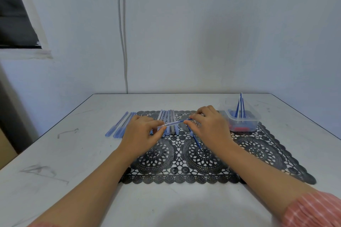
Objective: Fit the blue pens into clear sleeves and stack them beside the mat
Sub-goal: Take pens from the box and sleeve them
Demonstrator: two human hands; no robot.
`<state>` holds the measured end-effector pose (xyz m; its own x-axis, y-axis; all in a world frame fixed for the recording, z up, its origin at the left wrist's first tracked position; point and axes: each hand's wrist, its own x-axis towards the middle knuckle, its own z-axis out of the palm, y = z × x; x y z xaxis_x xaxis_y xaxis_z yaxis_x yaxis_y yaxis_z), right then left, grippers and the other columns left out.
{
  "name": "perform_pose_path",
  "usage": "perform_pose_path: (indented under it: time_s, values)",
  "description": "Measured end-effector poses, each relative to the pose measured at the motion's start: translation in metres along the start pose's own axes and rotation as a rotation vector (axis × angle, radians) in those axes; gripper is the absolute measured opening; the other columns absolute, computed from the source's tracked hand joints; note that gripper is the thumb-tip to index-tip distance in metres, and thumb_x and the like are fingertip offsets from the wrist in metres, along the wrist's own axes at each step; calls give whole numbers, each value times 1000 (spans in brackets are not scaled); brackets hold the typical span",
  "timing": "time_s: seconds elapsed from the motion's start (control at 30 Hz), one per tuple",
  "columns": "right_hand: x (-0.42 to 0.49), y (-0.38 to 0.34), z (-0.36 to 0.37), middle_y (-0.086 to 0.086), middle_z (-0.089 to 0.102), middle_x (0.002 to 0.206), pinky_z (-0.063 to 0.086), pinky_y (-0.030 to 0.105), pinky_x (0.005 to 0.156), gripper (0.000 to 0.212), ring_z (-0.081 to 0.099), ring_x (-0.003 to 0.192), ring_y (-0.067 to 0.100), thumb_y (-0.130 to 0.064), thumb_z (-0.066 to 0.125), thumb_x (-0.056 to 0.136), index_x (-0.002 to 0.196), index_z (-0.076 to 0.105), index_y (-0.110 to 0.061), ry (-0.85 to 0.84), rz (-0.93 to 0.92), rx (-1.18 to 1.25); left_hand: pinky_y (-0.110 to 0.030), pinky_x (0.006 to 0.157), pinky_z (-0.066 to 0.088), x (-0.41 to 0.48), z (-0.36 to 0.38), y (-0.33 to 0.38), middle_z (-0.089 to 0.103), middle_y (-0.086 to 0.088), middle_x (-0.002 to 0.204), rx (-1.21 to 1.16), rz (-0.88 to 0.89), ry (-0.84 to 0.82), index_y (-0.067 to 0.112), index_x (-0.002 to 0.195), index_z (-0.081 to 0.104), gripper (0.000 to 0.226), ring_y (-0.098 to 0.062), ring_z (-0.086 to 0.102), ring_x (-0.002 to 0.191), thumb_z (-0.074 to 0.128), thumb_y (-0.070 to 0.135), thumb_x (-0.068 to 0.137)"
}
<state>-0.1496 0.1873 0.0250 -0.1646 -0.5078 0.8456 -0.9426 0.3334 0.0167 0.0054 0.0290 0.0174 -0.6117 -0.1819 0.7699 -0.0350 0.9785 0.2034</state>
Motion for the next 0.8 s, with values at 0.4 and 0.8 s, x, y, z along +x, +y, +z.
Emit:
perform_pose_path:
  time_s: [0.4,0.8]
  values:
    - [-2,-3,4,7,62,80,55,32,57,12,59,77,23,-10,77,73,82,73,-4,-134,-102,160,-28,71,37,0,0,-1,63,14,63,28,10,-35,21,91,76,34,0,46,60,50,43,85]
    - [-2,0,1,16,61,102,55,36,79,42,60,96,30,17,70,63,101,70,0,-307,-222,259,-27,69,33,0,-2,0,61,14,60,52,26,-63,22,87,75,33,-3,46,57,50,43,83]
